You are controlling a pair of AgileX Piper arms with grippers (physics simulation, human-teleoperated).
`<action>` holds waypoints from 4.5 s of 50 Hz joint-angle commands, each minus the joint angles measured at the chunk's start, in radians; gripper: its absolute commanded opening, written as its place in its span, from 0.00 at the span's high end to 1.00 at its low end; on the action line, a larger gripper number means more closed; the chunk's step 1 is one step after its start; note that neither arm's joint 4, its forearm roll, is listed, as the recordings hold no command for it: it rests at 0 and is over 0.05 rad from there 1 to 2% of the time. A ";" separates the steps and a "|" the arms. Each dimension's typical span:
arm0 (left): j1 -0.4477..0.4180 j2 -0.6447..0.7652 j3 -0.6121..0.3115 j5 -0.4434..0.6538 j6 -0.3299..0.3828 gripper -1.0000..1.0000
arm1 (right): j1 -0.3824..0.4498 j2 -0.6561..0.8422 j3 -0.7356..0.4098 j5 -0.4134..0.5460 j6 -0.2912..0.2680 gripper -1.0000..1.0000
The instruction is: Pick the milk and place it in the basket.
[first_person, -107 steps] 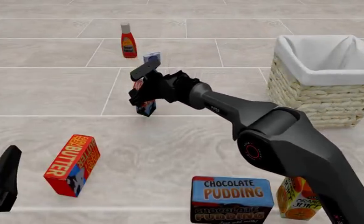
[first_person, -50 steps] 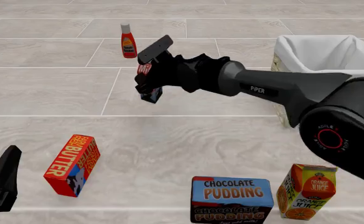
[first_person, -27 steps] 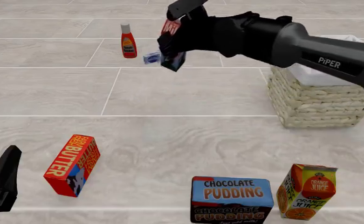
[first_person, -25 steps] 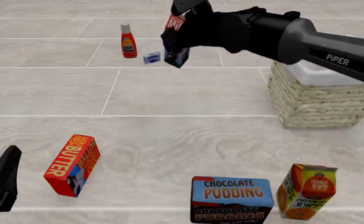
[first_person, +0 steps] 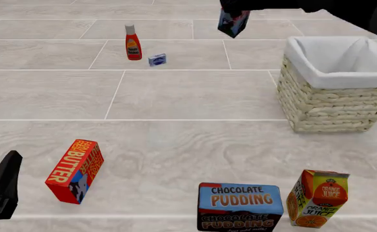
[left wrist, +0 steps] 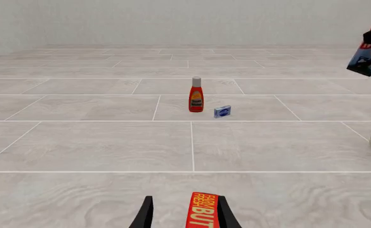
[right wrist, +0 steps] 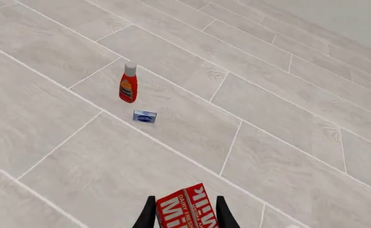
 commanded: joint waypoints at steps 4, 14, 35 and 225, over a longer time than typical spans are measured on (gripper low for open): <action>0.000 0.000 0.000 0.000 0.000 0.00 | -0.122 -0.092 0.012 0.020 -0.019 1.00; 0.000 0.000 0.000 0.000 0.000 0.00 | -0.218 -0.117 0.029 0.027 -0.025 1.00; 0.000 0.000 0.000 0.000 0.000 0.00 | -0.391 -0.156 0.130 -0.018 -0.082 1.00; 0.000 0.000 0.000 0.000 0.000 0.00 | -0.555 -0.049 0.288 -0.164 -0.059 0.00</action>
